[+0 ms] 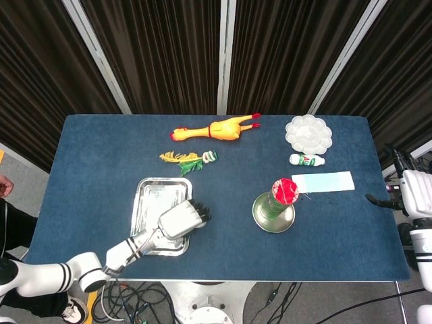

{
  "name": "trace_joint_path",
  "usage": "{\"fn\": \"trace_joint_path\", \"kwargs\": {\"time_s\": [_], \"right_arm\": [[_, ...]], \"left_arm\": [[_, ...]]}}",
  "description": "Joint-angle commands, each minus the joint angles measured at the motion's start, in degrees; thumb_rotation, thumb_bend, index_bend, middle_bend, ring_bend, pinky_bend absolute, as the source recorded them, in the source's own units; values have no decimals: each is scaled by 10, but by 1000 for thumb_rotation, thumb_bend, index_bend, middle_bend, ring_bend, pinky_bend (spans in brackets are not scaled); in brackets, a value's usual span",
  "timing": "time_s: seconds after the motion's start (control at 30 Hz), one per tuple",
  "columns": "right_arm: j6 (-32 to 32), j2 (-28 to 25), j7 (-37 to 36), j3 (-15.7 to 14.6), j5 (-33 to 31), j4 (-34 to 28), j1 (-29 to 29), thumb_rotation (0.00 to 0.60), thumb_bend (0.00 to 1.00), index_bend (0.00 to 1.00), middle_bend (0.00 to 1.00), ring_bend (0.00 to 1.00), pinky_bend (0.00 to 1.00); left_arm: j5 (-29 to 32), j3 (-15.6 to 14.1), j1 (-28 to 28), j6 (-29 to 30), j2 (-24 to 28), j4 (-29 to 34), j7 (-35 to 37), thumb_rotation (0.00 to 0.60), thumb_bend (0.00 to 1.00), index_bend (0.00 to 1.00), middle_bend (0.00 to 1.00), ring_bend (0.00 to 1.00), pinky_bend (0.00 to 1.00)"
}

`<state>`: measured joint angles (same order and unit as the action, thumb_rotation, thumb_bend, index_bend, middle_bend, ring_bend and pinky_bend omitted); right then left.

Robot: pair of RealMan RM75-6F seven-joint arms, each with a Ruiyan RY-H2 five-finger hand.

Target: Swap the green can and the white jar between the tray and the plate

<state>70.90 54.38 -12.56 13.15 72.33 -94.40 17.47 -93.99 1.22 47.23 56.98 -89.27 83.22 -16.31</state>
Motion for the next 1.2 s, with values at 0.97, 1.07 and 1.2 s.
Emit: {"fn": "trace_joint_path", "kwargs": {"time_s": [0.97,1.07,1.2], "right_arm": [[24,-1,14,-11,18,-8,-19,600,25,112,164,91,235],[50,4,25,-24,26,3,-39,600,24,93,159,82,222],[107,37,34,-53,48,37,-83,600,11,12,95,5,131]], "left_arm": [[134,-11,-144,105,114,58,-51,600,287,85,83,51,308],[143,-18,-199,179,138,81,-52,600,254,88,87,52,290],[141,-28,-282,293,142,65,-35,600,232,102,89,51,270]]}}
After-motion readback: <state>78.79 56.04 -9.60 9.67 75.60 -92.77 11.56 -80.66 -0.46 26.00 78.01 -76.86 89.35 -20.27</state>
